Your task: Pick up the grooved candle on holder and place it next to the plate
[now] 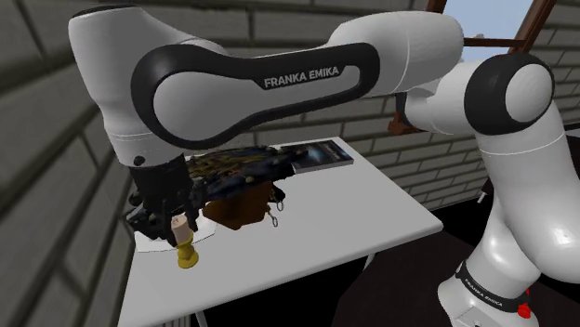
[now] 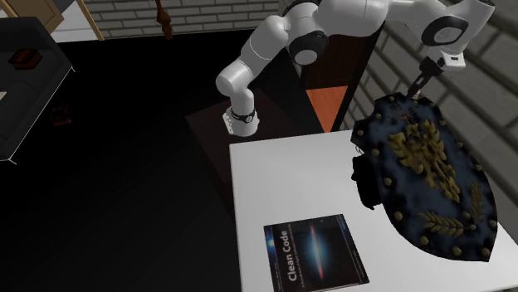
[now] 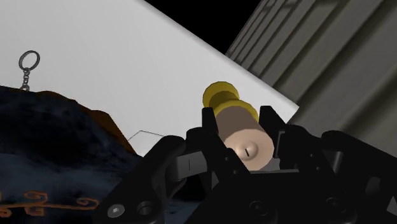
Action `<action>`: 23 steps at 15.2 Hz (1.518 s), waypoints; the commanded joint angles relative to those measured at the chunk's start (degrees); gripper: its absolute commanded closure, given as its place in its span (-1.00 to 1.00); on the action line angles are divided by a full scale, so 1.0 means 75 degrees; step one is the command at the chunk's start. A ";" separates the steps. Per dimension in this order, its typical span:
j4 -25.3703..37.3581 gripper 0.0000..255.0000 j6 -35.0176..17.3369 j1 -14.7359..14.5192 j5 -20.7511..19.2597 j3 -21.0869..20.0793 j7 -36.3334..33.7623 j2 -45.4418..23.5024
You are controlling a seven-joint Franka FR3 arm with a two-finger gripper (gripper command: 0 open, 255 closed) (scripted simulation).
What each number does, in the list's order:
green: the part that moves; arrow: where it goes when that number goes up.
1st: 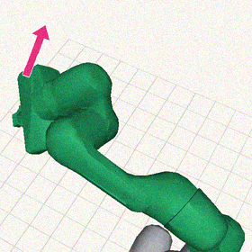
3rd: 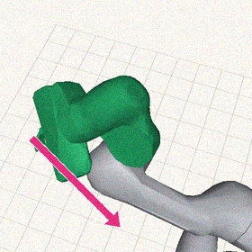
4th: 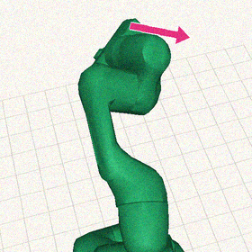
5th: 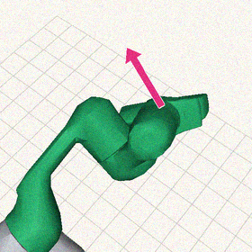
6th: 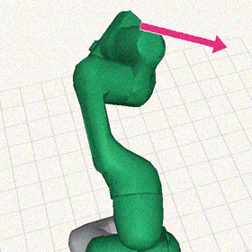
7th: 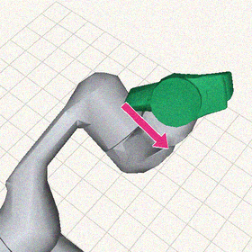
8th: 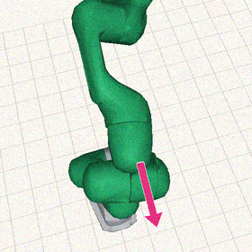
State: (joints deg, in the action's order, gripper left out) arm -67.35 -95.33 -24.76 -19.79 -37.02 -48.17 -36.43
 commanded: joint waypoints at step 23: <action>-0.0523 1.00 -0.1282 -0.0203 -0.0393 0.0293 -0.0296 -0.0751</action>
State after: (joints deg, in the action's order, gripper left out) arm -70.53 -104.59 -26.89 -21.96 -35.55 -50.42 -41.66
